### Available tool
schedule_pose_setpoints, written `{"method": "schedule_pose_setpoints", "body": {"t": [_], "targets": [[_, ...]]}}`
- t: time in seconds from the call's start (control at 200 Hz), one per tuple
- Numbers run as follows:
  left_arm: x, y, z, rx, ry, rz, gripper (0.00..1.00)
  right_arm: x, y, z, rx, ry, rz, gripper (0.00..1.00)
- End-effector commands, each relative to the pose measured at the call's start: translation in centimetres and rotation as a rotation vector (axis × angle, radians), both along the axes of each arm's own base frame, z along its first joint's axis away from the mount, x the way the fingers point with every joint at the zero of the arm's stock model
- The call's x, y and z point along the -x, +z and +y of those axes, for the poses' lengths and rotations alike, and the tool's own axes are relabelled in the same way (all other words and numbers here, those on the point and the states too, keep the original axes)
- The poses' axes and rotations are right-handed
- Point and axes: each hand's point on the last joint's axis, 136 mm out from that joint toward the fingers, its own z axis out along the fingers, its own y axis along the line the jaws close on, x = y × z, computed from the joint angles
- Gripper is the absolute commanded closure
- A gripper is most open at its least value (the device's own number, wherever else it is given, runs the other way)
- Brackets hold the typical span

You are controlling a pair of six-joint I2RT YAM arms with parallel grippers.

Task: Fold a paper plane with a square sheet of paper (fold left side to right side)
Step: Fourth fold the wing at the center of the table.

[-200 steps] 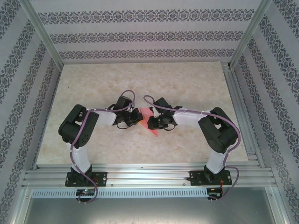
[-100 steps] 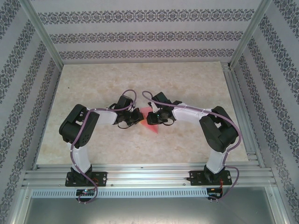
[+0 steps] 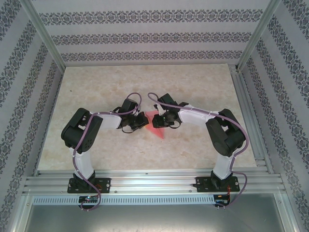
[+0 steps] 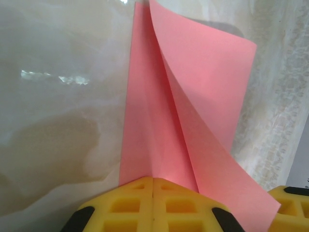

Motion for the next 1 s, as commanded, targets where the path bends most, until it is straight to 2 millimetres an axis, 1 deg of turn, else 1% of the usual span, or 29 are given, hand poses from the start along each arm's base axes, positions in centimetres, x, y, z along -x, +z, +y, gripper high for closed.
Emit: {"method": "schedule_pose_setpoints", "body": {"t": [0.0, 0.07, 0.17, 0.275, 0.36, 0.445, 0.505, 0.555, 0.62, 0.659, 0.739, 0.779, 0.819, 0.904, 0.959, 0.999], "targets": [[1.7, -3.0, 1.4, -0.109, -0.001, 0.078, 1.0, -0.3, 0.3, 0.8, -0.038, 0.033, 0.011, 0.86], [1.7, -2.7, 1.2, -0.102, -0.011, 0.072, 1.0, 0.1, 0.2, 1.4, -0.07, 0.048, 0.023, 0.94], [1.5, -1.9, 1.4, -0.097, -0.017, 0.052, 1.0, 0.7, -0.3, 1.3, -0.089, 0.058, 0.025, 0.95], [1.1, -0.3, 1.8, -0.061, -0.013, 0.025, 0.9, 1.1, -0.8, 1.0, -0.096, 0.052, 0.021, 0.95], [0.8, 1.2, 2.4, -0.051, -0.013, -0.007, 0.85, 1.3, -1.1, 1.2, -0.111, 0.054, 0.03, 0.95], [0.6, 2.9, 3.2, -0.055, -0.014, -0.042, 0.77, 1.3, -1.1, 1.2, -0.12, 0.048, 0.031, 0.94], [0.6, 3.9, 3.5, -0.057, -0.011, -0.063, 0.73, 1.3, -0.9, 1.3, -0.137, 0.044, 0.03, 0.95], [0.8, 4.5, 3.5, -0.048, -0.011, -0.07, 0.73, 1.3, -0.8, 1.4, -0.151, 0.04, 0.031, 0.94], [1.0, 4.9, 2.9, 0.005, -0.014, -0.067, 0.84, 1.2, -0.6, 1.6, -0.164, 0.037, 0.03, 0.94], [1.2, 5.1, 2.4, 0.044, -0.014, -0.066, 0.88, 1.3, -0.5, 1.7, -0.17, 0.039, 0.03, 0.94], [1.3, 5.1, 2.1, 0.082, -0.004, -0.059, 0.89, 1.3, -0.4, 1.9, -0.176, 0.046, 0.02, 0.94], [1.2, 5.3, 2.1, 0.088, 0.005, -0.061, 0.83, 1.4, -0.4, 1.7, -0.172, 0.05, 0.011, 0.94], [0.9, 5.6, 2.1, 0.097, 0.016, -0.059, 0.7, 1.5, -0.4, 1.6, -0.164, 0.052, 0.002, 0.93], [0.5, 5.9, 2.2, 0.088, 0.038, -0.029, 0.52, 1.5, -0.3, 1.3, -0.158, 0.061, -0.02, 0.92], [0.3, 6.0, 2.1, 0.086, 0.049, -0.01, 0.46, 1.6, -0.2, 1.3, -0.156, 0.069, -0.031, 0.92], [0.1, 6.0, 2.0, 0.091, 0.067, 0.007, 0.45, 1.7, -0.2, 1.3, -0.153, 0.075, -0.036, 0.92]]}}
